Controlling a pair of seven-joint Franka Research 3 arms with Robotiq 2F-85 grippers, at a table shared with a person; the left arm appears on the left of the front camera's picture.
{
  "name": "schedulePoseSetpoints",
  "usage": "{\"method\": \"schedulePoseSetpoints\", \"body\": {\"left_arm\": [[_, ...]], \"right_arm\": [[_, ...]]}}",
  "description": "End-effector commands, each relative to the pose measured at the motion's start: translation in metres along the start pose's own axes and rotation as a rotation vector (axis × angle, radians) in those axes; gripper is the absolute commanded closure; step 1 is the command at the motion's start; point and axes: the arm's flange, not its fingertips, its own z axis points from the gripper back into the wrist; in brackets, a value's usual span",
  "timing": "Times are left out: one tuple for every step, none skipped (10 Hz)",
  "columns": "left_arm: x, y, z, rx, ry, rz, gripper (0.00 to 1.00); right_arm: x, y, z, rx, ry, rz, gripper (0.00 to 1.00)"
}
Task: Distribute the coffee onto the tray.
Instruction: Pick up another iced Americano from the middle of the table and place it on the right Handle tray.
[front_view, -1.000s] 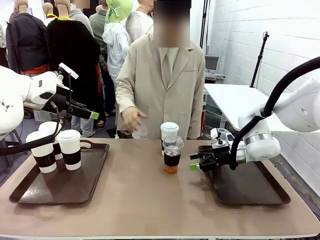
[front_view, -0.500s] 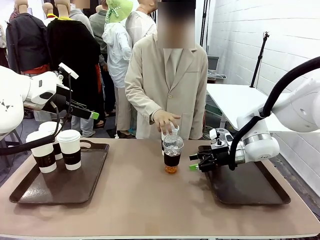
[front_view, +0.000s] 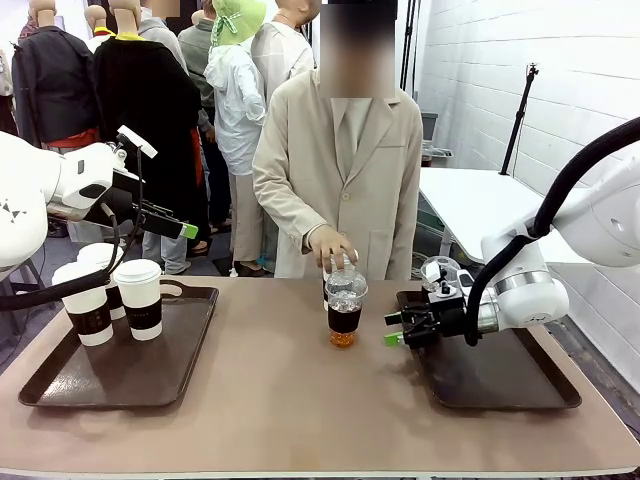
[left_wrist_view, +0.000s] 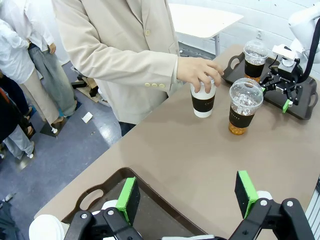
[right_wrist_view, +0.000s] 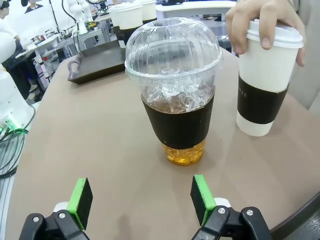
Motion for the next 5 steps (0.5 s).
{"method": "schedulePoseSetpoints", "body": {"left_arm": [[-0.0005,-0.001,0.0006,-0.003,0.01,0.008,0.0],[-0.0005,-0.001,0.0006,-0.003,0.01,0.008,0.0],[-0.0005,-0.001,0.0006,-0.003,0.01,0.008,0.0],[-0.0005,-0.001,0.0006,-0.003,0.01,0.008,0.0],[-0.0005,-0.001,0.0006,-0.003,0.01,0.008,0.0]], "right_arm": [[0.002,0.0065,-0.0001,-0.019,-0.013,-0.019,0.0],[0.0016,0.0068,-0.0004,-0.02,-0.014,-0.017,0.0],[0.0012,0.0069,-0.0005,-0.021,-0.015,-0.02,0.0],[0.0013,0.0072,-0.0011,-0.021,-0.015,-0.022,0.0],[0.0012,0.0079,-0.0023,-0.021,-0.013,-0.027,0.0]]}}
